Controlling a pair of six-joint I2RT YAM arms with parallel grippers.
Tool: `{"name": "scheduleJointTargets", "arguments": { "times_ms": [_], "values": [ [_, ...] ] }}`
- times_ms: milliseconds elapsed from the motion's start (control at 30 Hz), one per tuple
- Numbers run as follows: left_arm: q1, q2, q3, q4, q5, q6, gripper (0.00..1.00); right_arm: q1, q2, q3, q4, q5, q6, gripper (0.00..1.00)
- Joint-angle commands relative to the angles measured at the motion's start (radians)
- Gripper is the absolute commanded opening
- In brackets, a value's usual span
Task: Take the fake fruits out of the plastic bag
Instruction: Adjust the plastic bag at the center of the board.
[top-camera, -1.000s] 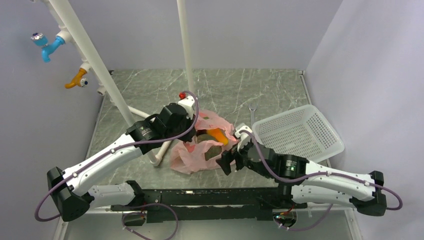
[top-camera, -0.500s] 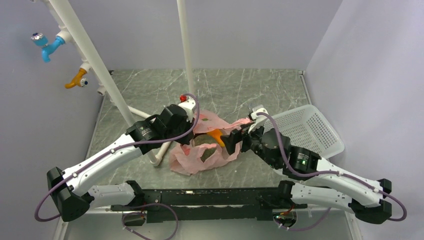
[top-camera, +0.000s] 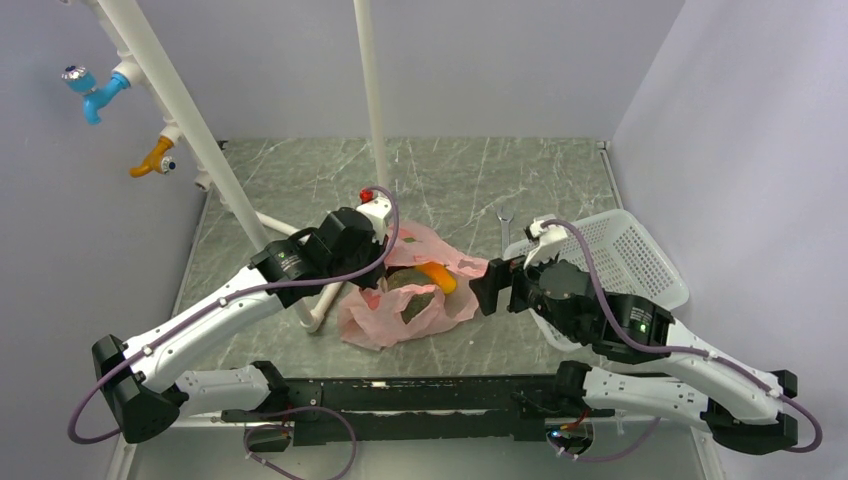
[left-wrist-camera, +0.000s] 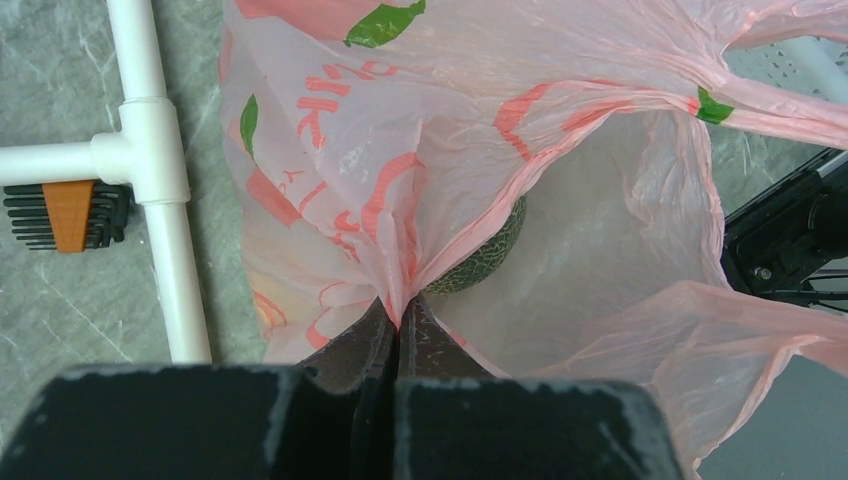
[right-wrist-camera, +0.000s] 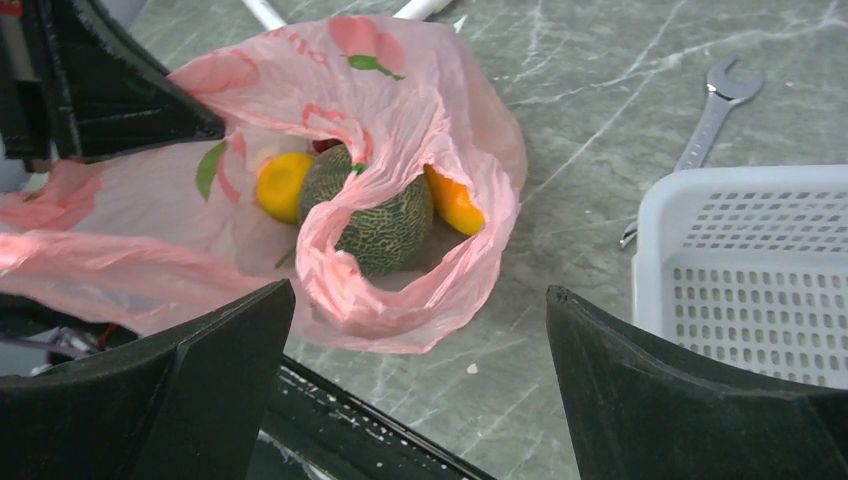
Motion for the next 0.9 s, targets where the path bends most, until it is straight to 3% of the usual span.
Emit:
{"name": "scheduleJointTargets", "arguments": {
  "times_ms": [0,100,233,433,533,600,733,800,867],
  "values": [
    [0.001,-0.013,0.03,0.007,0.019,0.007,0.05,-0.014,0.068,0.062,0.014,0.065,0.013,0.99],
    [0.002,-0.018,0.037,0.0,0.024,0.005,0.08,-0.038,0.117,0.063,0.094,0.006,-0.038,0.99],
    [0.002,-0.028,0.066,-0.027,0.034,0.016,0.17,-0.12,0.17,0.047,0.161,-0.084,-0.083,0.76],
    [0.002,-0.059,0.119,-0.05,0.088,0.031,0.46,-0.25,0.183,0.004,0.211,-0.222,-0.112,0.32],
    [0.001,-0.079,0.142,0.0,0.252,0.039,0.7,-0.265,0.182,0.01,0.212,-0.232,-0.126,0.15],
    [-0.001,-0.099,0.141,0.068,0.356,0.023,0.8,-0.269,0.186,0.017,0.217,-0.253,-0.136,0.06],
    [-0.038,-0.128,0.165,0.16,0.435,0.028,0.87,-0.281,0.197,0.029,0.221,-0.264,-0.137,0.0],
    [-0.11,-0.121,0.196,0.178,0.444,0.082,0.9,-0.299,0.206,0.036,0.222,-0.287,-0.127,0.0],
    [-0.226,-0.083,0.24,0.149,0.356,0.157,0.92,-0.313,0.218,0.042,0.229,-0.325,-0.118,0.0]
  ]
}}
